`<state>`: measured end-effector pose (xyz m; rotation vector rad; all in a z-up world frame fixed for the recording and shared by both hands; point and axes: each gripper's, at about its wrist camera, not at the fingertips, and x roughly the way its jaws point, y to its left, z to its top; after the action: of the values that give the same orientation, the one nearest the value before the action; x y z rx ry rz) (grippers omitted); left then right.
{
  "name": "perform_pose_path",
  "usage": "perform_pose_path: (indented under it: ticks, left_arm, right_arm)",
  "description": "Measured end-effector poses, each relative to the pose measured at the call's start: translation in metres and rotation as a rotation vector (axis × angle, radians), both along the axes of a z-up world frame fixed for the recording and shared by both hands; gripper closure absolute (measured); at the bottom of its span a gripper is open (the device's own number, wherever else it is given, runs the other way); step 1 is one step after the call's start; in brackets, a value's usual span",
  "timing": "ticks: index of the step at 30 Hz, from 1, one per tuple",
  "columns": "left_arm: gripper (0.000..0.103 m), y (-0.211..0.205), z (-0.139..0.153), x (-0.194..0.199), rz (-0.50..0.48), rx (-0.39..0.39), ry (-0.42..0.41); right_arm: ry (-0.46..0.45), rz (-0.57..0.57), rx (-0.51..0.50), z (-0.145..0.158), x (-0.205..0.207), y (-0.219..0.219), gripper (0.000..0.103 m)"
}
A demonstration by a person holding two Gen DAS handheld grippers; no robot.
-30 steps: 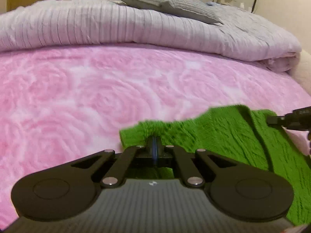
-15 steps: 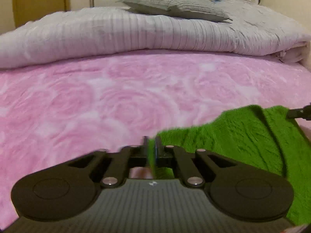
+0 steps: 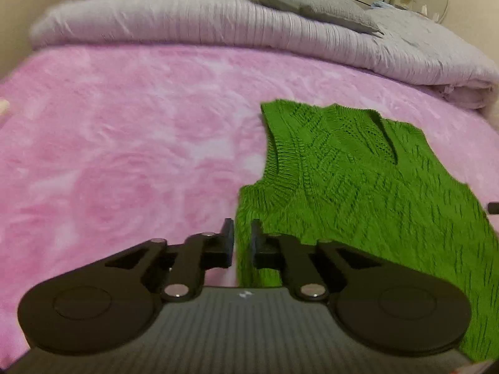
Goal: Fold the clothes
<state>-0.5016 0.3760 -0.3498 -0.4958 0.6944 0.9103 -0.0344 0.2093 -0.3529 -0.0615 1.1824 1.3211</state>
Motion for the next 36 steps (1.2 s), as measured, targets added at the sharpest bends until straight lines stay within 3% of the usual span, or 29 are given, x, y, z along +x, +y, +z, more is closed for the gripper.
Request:
perform_pose_path:
  ticks: [3, 6, 8, 12, 16, 20, 24, 32, 34, 36]
  left_arm:
    - [0.096, -0.047, 0.015, -0.005, -0.043, -0.015, -0.056]
    - [0.096, -0.092, 0.009, -0.010, -0.038, -0.072, -0.074]
    - [0.095, -0.119, -0.005, -0.011, -0.010, -0.123, -0.025]
    - [0.094, -0.177, -0.006, -0.020, 0.032, -0.089, 0.073]
    - [0.094, -0.212, 0.010, -0.027, 0.044, -0.096, 0.101]
    - [0.094, -0.241, 0.014, -0.028, 0.052, -0.083, 0.133]
    - [0.094, -0.265, 0.019, -0.024, 0.045, -0.056, 0.176]
    - [0.086, -0.301, 0.046, -0.021, 0.016, 0.011, 0.192]
    - [0.083, -0.304, 0.049, -0.020, 0.013, 0.014, 0.187]
    - [0.082, -0.306, 0.050, -0.021, 0.011, 0.015, 0.184]
  right_arm:
    - [0.073, 0.076, 0.050, 0.013, -0.033, -0.039, 0.103]
    - [0.053, 0.065, -0.031, -0.004, -0.061, -0.074, 0.103]
    - [0.022, 0.044, -0.088, -0.017, -0.078, -0.099, 0.103]
    - [-0.072, -0.018, -0.073, -0.008, -0.093, -0.147, 0.103]
    - [-0.271, 0.014, -0.095, 0.018, -0.124, -0.175, 0.103]
    - [-0.374, 0.070, -0.049, 0.022, -0.164, -0.200, 0.103]
    - [-0.478, 0.096, -0.132, 0.004, -0.188, -0.213, 0.103]
    - [-0.465, 0.055, -0.096, 0.022, -0.196, -0.241, 0.103]
    - [-0.463, 0.050, -0.077, 0.031, -0.199, -0.241, 0.095]
    - [-0.454, 0.052, -0.058, 0.037, -0.202, -0.240, 0.093]
